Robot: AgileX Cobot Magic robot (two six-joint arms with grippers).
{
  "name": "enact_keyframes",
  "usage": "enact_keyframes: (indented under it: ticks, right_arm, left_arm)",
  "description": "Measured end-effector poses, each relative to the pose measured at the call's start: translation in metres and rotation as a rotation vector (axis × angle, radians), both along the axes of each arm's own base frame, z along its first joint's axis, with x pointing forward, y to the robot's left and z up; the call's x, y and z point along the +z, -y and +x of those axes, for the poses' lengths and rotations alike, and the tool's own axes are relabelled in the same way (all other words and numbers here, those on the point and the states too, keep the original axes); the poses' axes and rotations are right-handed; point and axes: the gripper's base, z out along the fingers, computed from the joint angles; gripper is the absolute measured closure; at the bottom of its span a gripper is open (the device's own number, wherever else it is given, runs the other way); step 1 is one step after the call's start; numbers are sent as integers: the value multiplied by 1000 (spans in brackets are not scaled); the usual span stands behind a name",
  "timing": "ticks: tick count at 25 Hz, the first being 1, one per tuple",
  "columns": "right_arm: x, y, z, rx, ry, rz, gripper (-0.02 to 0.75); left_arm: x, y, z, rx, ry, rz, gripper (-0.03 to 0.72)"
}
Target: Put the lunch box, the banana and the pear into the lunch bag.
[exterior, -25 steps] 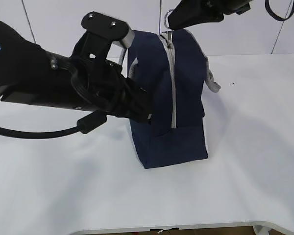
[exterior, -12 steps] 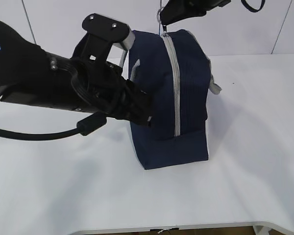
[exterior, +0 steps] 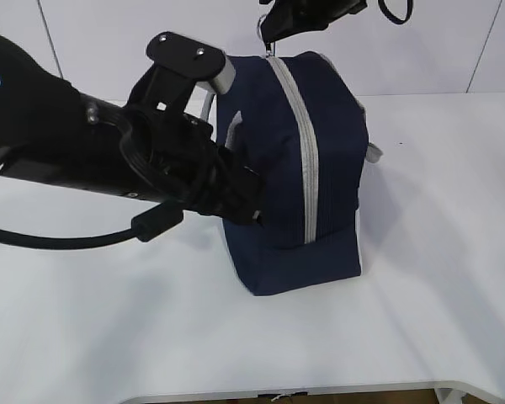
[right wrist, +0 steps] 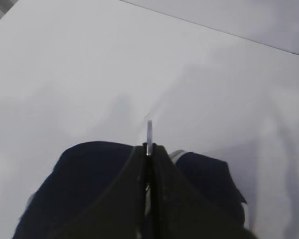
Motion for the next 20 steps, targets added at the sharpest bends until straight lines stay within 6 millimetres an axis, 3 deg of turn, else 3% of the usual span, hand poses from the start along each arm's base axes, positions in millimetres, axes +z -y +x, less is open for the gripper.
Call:
enact_keyframes:
  ticks: [8,20]
  right_arm:
    - [-24,-6,28,-33,12,-3,720]
    - [-47,-1,46,-71,-6,11,720]
  left_arm:
    - [-5,1,-9,-71,-84,26,704]
    - [-8,1,-14,-129,-115,66,704]
